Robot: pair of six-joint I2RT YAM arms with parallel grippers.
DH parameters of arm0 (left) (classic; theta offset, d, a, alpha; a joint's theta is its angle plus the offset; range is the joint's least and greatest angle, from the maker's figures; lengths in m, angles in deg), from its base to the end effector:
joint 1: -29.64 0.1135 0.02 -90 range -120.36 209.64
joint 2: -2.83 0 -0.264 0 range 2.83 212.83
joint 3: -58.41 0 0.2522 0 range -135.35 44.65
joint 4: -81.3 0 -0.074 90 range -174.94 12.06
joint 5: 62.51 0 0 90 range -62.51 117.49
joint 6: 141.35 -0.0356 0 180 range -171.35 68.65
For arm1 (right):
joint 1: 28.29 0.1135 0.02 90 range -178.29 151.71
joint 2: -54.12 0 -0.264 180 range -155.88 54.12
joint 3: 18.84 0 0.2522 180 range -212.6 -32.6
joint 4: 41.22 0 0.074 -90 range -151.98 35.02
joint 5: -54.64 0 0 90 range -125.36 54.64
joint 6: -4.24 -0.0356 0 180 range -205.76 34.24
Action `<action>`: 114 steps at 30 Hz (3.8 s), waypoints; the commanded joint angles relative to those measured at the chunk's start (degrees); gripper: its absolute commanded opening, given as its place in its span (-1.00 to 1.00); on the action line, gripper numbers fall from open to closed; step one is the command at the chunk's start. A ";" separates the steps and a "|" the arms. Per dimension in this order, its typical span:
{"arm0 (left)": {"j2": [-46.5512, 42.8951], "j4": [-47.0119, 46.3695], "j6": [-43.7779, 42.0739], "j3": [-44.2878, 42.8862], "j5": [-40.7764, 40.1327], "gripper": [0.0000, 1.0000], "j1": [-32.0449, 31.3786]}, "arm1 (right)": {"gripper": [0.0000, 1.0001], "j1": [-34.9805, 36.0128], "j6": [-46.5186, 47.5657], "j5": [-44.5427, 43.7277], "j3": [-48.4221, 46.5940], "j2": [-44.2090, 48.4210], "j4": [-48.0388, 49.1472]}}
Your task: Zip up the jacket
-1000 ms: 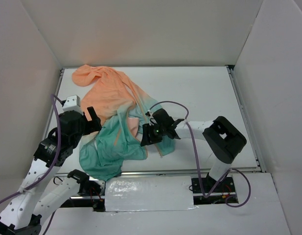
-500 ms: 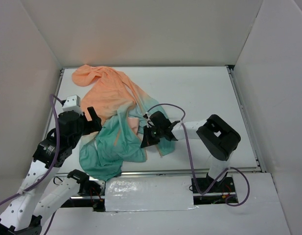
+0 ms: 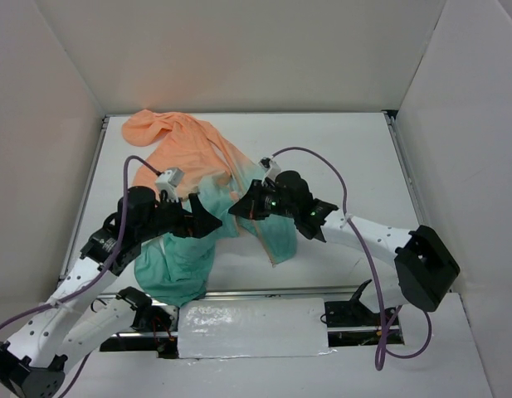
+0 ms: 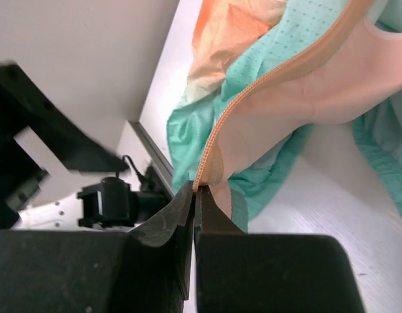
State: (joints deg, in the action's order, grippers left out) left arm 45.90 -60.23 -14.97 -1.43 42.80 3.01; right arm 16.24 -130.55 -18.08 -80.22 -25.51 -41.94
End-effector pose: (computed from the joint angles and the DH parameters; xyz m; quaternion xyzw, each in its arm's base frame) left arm 0.1471 -0.0843 0.3265 0.0048 0.8236 -0.3847 0.4167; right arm 0.2165 0.2278 0.2591 -0.0854 0.8049 0.4907 0.3226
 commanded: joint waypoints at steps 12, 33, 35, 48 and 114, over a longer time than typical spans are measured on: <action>-2.99 -17.33 9.14 15.67 4.03 0.60 -7.91 | -1.00 0.47 -8.30 5.67 2.79 -0.26 6.22; -5.71 -16.81 12.31 23.76 -2.65 0.45 -9.23 | 0.29 0.82 -2.85 5.05 13.07 -4.92 3.05; -5.89 -16.62 12.14 23.50 -2.39 0.46 -9.31 | 0.30 0.82 -2.23 4.61 14.30 -3.60 2.08; -6.16 -17.33 11.78 23.41 -0.90 0.47 -9.93 | 0.25 0.82 -4.16 9.79 24.76 -6.06 15.26; 3.34 -34.64 19.61 32.64 -10.04 -0.17 -24.17 | -1.00 0.47 -22.09 21.57 27.49 -16.95 52.97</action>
State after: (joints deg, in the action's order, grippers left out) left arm 49.84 -90.83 4.55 30.41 32.26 -20.92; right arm 16.83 -153.44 2.86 -53.51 -41.84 6.28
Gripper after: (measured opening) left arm 0.423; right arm 0.012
